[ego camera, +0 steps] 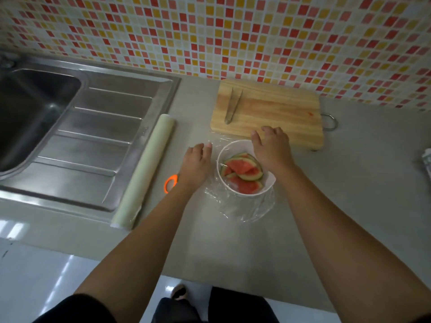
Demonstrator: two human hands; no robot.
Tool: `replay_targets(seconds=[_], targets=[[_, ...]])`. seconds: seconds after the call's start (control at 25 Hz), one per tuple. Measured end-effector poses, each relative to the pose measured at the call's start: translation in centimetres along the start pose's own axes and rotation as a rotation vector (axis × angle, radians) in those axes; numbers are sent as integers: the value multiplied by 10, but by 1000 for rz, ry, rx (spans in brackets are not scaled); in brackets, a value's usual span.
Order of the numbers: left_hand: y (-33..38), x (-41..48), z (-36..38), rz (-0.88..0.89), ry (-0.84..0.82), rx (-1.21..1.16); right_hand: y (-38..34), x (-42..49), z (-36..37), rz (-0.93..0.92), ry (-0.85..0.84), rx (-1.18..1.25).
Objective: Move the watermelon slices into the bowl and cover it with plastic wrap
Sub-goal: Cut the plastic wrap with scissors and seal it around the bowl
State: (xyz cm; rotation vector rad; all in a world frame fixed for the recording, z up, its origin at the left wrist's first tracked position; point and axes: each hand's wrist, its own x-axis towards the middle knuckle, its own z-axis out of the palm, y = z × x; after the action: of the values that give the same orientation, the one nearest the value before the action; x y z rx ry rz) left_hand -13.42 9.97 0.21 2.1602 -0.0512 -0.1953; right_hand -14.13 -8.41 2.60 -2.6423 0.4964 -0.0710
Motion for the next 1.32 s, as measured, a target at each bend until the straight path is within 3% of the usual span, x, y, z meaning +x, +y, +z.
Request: replay_targets(seconds=[0.08,0.16,0.4,0.6,0.76,0.96,1.16,1.32], targets=[[7,-1,10,-188,-88,-111,7,14,1,68,-175,-47],[9,-5,20,-266,-95,-173,11,25,0,115,-305,3],[6,-1,40,-343,135,-330,7,55,7,115,-494,248],[-1,4,43,-316,189,-351,-2,73,9,180,-679,208],[-7,6,45,-292,185,-369,-10,82,14,251,-874,360],[-9,6,47,-239,191,-382,-12,88,19,35,-742,324],[-7,4,42,-300,219,-389,-10,88,29,97,-536,666],[-2,3,43,-308,274,-360,-6,85,28,127,-522,601]])
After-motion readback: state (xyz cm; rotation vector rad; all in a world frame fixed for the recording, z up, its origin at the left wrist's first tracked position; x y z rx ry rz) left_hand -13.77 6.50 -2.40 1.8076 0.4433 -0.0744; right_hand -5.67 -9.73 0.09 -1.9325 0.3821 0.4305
